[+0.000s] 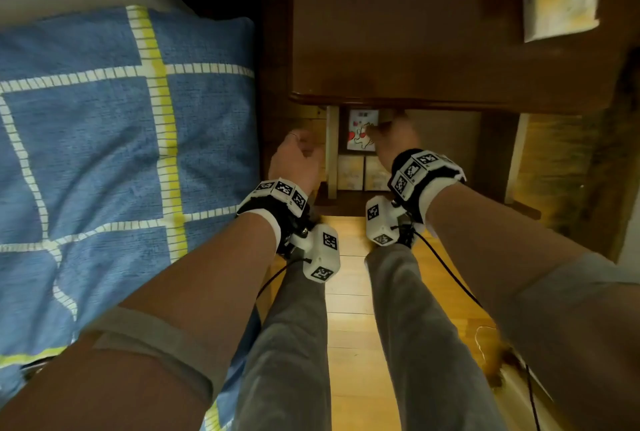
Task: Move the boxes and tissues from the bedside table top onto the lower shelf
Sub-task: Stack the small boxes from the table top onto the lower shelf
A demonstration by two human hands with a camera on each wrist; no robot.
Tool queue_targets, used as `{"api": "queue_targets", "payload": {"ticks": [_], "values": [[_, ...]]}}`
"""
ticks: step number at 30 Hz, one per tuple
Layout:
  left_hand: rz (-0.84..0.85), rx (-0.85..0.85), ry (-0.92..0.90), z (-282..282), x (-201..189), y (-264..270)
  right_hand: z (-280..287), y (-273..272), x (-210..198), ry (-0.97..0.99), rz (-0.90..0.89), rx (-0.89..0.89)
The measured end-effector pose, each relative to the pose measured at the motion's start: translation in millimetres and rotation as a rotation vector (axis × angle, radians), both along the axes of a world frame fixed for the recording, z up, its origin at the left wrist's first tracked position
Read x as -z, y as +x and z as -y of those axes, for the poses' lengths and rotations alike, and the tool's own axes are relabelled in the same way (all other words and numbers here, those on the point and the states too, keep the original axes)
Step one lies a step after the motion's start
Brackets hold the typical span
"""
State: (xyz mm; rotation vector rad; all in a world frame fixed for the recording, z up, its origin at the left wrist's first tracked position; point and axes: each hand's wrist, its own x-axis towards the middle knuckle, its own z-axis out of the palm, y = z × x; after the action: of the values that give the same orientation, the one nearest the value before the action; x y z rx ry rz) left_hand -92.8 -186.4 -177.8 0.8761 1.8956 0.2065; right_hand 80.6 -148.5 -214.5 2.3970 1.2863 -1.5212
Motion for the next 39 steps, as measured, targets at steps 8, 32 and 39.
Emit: {"api": "queue_targets", "payload": {"ticks": [8,32,39], "values": [[0.140,-0.047,-0.172,18.3,14.6,-6.7,-9.9,-21.7,36.2,-0.211,0.168,-0.434],[0.171,-0.067,-0.210,11.9,13.8,6.7,-7.0,21.1,3.9,-0.236,0.167,-0.209],[0.127,0.037,-0.218,2.2,2.2,8.9,14.0,13.3,-7.9,-0.452,0.160,-0.149]]}}
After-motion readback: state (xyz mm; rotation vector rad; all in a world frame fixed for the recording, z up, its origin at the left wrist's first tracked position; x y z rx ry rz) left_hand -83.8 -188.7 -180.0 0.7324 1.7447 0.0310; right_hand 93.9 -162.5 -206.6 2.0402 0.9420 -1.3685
